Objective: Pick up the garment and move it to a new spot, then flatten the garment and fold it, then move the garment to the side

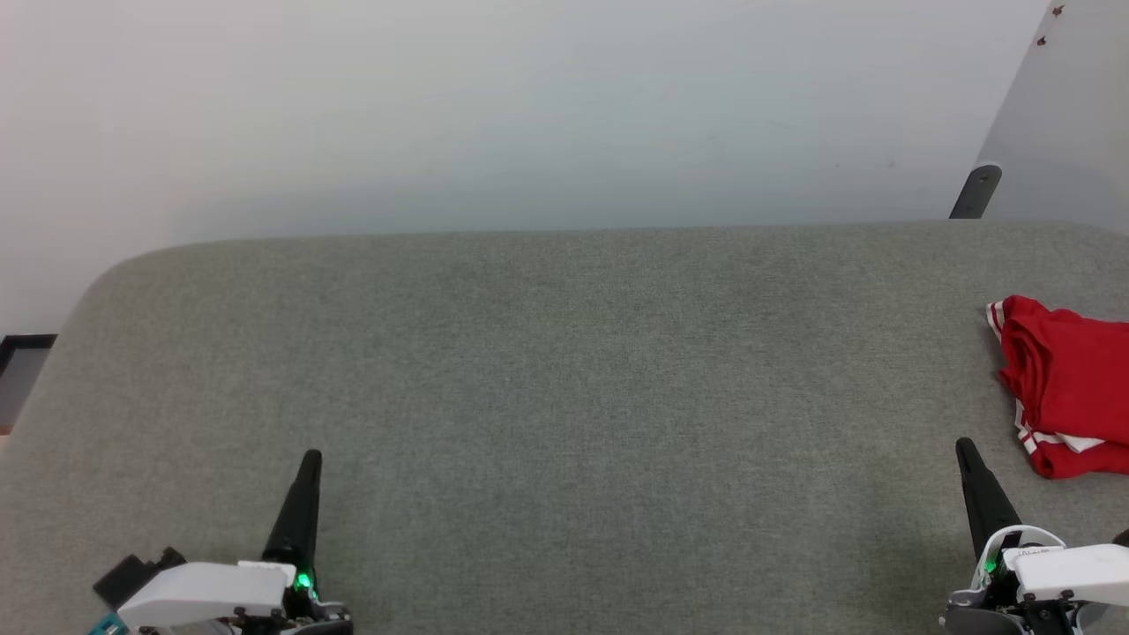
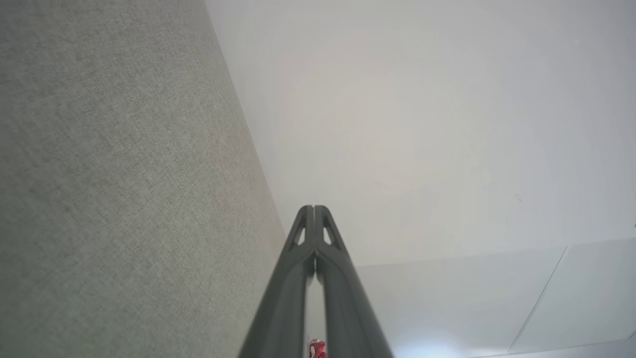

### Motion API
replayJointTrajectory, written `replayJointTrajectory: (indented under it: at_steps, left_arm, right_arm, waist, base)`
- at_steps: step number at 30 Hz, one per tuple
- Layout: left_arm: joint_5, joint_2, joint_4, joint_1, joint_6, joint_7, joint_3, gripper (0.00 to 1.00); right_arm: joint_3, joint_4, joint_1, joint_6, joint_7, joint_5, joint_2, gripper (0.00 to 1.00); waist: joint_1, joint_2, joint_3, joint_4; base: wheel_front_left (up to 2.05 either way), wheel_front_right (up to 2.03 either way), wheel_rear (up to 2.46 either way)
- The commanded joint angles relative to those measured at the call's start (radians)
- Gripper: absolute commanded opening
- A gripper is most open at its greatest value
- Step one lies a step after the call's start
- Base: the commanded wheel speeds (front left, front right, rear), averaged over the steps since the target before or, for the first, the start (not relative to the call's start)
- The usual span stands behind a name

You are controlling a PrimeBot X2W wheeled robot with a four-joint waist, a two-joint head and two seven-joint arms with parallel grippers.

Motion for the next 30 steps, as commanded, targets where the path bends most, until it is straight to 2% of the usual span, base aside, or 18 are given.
replayJointTrajectory:
  at_steps: [1,19,30]
  left_arm:
    - [-0.021,-0.002,-0.001,-0.015,-0.005,0.005,0.004,0.00]
    - [-0.134,-0.020,0.005,-0.032,-0.005,0.040,0.006,0.00]
    - [-0.146,-0.021,0.006,-0.035,-0.006,0.043,0.006,0.00]
  right_arm:
    - [-0.003,-0.007,-0.016,0.000,0.007,0.023,0.001,0.00]
    - [-0.007,-0.006,-0.023,0.000,0.041,0.165,0.015,0.00]
    - [-0.007,-0.005,-0.018,0.000,0.044,0.180,0.016,0.00]
  waist:
    - [0.0000,0.0000,0.001,0.000]
    - [0.0000,0.0000,0.010,-0.006]
    - [0.0000,0.0000,0.011,-0.007]
  base:
    - [0.00,0.00,0.00]
    - [0.00,0.00,0.00]
    - [0.00,0.00,0.00]
